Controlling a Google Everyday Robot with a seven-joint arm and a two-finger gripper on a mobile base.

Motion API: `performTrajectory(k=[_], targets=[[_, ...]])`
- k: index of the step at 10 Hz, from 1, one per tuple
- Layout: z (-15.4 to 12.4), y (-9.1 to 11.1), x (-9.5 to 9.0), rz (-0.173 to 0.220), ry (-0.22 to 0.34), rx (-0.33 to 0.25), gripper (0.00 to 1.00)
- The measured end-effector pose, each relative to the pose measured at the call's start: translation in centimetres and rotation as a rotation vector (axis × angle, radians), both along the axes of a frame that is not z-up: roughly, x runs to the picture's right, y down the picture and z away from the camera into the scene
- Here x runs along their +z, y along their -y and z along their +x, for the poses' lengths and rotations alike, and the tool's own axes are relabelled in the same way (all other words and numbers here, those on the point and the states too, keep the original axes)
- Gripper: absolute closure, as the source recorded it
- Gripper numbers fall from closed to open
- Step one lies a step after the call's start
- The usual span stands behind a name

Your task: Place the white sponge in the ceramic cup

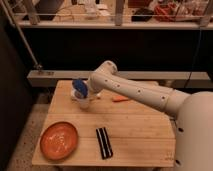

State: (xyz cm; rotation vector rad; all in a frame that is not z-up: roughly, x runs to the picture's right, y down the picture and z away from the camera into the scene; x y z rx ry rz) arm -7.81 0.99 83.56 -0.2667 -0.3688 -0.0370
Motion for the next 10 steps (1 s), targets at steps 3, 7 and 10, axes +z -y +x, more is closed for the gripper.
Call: performTrajectory(k=[3,7,10], targets=[[0.1,0.1,-1.2,0.004,-0.002,-0.013,0.2],[1.8,0.5,-2.7,0.037,-0.071,0.013,0.2],[2.7,0.6,-2.6,0.061,-0.119,0.039,0.27]])
